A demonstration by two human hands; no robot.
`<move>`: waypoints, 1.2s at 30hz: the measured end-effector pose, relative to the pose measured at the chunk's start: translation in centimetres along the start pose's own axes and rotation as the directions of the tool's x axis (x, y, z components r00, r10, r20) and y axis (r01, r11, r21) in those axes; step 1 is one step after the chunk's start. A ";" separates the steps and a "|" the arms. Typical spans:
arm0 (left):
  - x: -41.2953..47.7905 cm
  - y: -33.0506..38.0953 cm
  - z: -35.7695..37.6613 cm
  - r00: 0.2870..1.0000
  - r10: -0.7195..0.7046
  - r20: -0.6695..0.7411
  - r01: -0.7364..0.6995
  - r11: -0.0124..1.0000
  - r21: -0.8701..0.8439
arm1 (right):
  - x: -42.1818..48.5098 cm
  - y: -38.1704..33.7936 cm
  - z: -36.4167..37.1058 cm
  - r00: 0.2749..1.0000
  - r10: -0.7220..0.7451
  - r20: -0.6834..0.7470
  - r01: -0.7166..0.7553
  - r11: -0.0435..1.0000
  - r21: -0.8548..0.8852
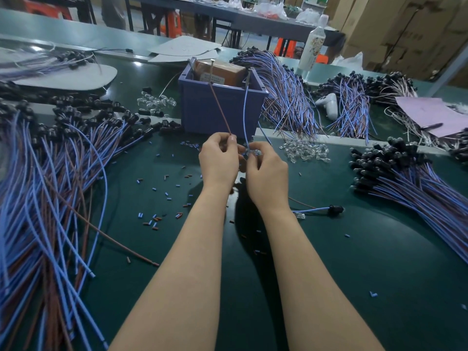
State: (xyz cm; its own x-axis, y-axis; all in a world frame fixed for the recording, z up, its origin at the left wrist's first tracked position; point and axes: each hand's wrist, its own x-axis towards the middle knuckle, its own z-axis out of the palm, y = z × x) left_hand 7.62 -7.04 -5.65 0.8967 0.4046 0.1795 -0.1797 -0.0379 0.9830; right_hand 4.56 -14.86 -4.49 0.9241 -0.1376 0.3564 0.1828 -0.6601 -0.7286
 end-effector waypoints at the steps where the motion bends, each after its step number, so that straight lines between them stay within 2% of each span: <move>1: 0.0 0.0 0.0 1.000 0.002 0.005 -0.002 1.000 0.003 | 0.0 0.0 0.0 1.000 0.000 0.001 0.000 1.000 -0.001; 36: 0.4 -0.4 0.2 0.999 0.007 0.042 -0.006 1.000 -0.006 | 0.2 0.2 0.2 1.000 0.003 0.005 -0.003 1.000 0.026</move>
State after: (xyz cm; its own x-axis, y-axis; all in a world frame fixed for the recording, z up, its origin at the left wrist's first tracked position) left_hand 8.11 -7.03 -5.98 0.9117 0.3656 0.1874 -0.1876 -0.0353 0.9816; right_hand 4.79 -14.84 -4.66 0.9263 -0.1357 0.3514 0.1888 -0.6400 -0.7448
